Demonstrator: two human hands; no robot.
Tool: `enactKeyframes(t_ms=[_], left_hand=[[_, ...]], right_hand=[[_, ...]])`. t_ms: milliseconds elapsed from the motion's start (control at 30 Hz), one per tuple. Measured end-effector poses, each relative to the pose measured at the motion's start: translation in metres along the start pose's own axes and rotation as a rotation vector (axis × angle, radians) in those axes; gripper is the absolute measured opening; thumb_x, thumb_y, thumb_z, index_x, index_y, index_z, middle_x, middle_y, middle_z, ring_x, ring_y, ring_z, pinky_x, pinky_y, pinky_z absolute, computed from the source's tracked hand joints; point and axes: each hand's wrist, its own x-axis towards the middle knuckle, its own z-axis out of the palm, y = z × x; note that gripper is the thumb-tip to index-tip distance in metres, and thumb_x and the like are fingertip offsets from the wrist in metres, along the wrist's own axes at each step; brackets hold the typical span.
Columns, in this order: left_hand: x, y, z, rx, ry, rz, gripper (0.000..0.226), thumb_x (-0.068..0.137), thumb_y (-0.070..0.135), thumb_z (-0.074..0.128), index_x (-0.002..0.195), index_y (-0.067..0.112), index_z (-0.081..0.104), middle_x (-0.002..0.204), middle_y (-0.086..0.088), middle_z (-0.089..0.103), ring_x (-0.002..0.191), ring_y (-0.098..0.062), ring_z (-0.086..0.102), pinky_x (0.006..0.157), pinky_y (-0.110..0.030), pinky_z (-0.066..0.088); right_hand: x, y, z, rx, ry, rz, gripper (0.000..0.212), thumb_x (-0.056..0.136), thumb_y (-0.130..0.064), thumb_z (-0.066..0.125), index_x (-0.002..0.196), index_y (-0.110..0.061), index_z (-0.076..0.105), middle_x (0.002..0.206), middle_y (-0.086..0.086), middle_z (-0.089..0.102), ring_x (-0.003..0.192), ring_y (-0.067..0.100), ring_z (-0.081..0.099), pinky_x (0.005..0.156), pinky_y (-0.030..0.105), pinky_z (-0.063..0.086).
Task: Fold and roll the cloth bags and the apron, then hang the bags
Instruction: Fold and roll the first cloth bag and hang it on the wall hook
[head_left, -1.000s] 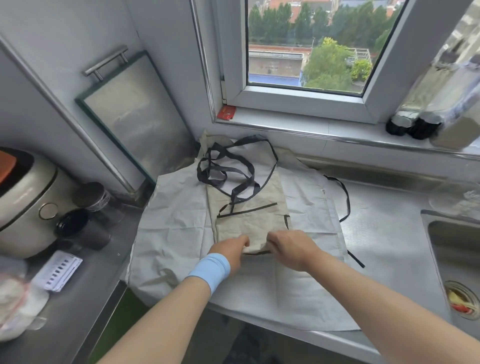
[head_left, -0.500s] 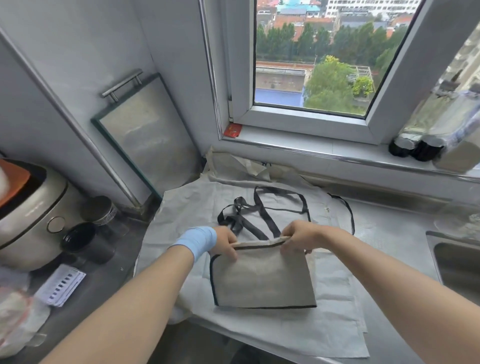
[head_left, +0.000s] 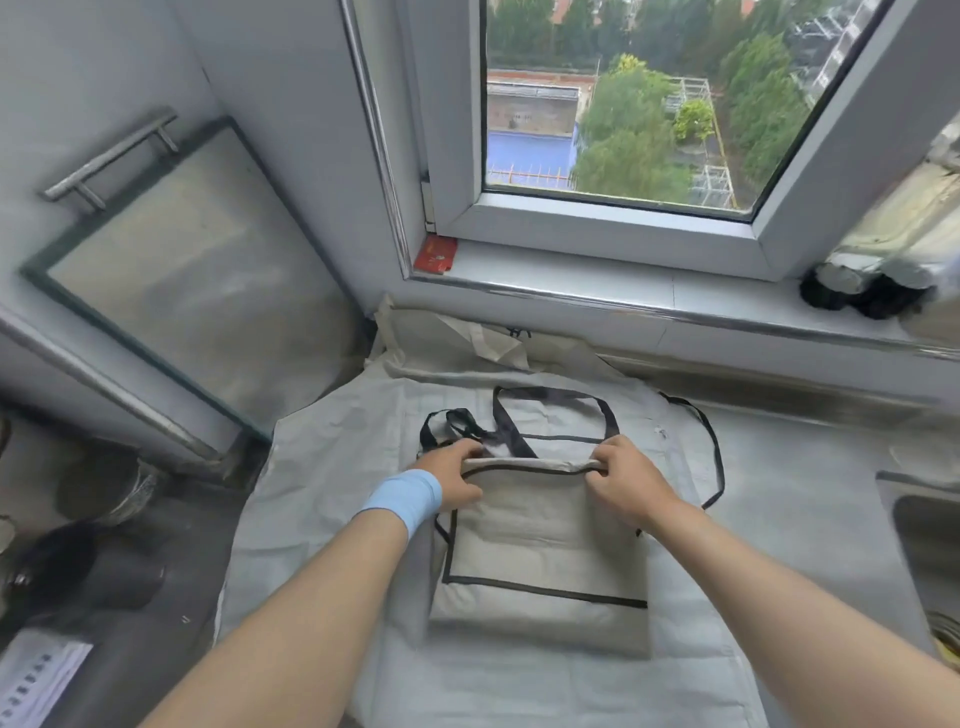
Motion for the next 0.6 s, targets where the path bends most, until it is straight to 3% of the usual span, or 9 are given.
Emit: enactKeyframes(t_ms=[100,233,333,433,500,600], left_hand=[[0.021,0.0,-0.001,-0.041,0.157,0.022,0.067,0.083,0.03,0.066,0.142,0.031,0.034,0.135,-0.003,0.05,0.124,-0.025,0.047,0.102,-0.035,0.041],[0.035,0.012,0.002,0.146,0.329,-0.038,0.043,0.087,0.023,0.057,0.128,0.027,0.044,0.126,-0.003,0.047,0.115,-0.025,0.048,0.089,-0.037,0.046],[0.032,0.032,0.008,0.289,0.527,0.149,0.035,0.084,0.019,0.055,0.118,0.025,0.051,0.119,0.0,0.046,0.11,-0.023,0.047,0.087,-0.032,0.042],[0.029,0.052,0.03,0.371,0.357,0.438,0.048,0.084,0.033,0.055,0.131,0.026,0.048,0.136,0.0,0.041,0.126,-0.024,0.039,0.1,-0.035,0.034],[0.029,0.057,0.048,0.447,0.139,0.401,0.073,0.085,0.048,0.052,0.149,0.026,0.025,0.159,-0.001,0.012,0.146,-0.024,0.01,0.113,-0.044,0.018],[0.033,0.057,0.074,0.539,0.024,0.26,0.087,0.085,0.063,0.039,0.154,0.029,-0.002,0.16,0.003,-0.022,0.146,-0.023,-0.021,0.115,-0.058,-0.004]], right_hand=[[0.009,0.006,0.003,-0.007,0.045,0.045,0.01,0.088,-0.026,0.052,0.079,-0.022,0.056,0.111,-0.003,0.047,0.098,0.021,0.056,0.085,0.034,0.047],[0.027,0.009,0.004,-0.041,0.072,0.084,0.013,0.089,-0.025,0.048,0.077,-0.02,0.051,0.102,0.001,0.048,0.096,0.025,0.054,0.077,0.034,0.045],[0.036,0.01,0.005,-0.065,0.082,0.11,0.016,0.089,-0.023,0.046,0.084,-0.013,0.057,0.105,0.005,0.049,0.098,0.028,0.053,0.079,0.035,0.046],[0.038,0.009,0.008,-0.142,0.078,0.114,0.018,0.09,-0.021,0.047,0.1,-0.01,0.057,0.113,0.008,0.047,0.104,0.031,0.051,0.082,0.039,0.047],[0.034,0.009,0.012,-0.224,0.162,0.066,0.025,0.087,-0.017,0.051,0.111,-0.012,0.053,0.119,0.009,0.047,0.109,0.031,0.049,0.085,0.041,0.045],[0.017,0.005,0.025,-0.271,0.309,-0.125,0.05,0.077,-0.007,0.057,0.127,-0.011,0.053,0.142,0.013,0.043,0.13,0.034,0.042,0.1,0.044,0.039]])
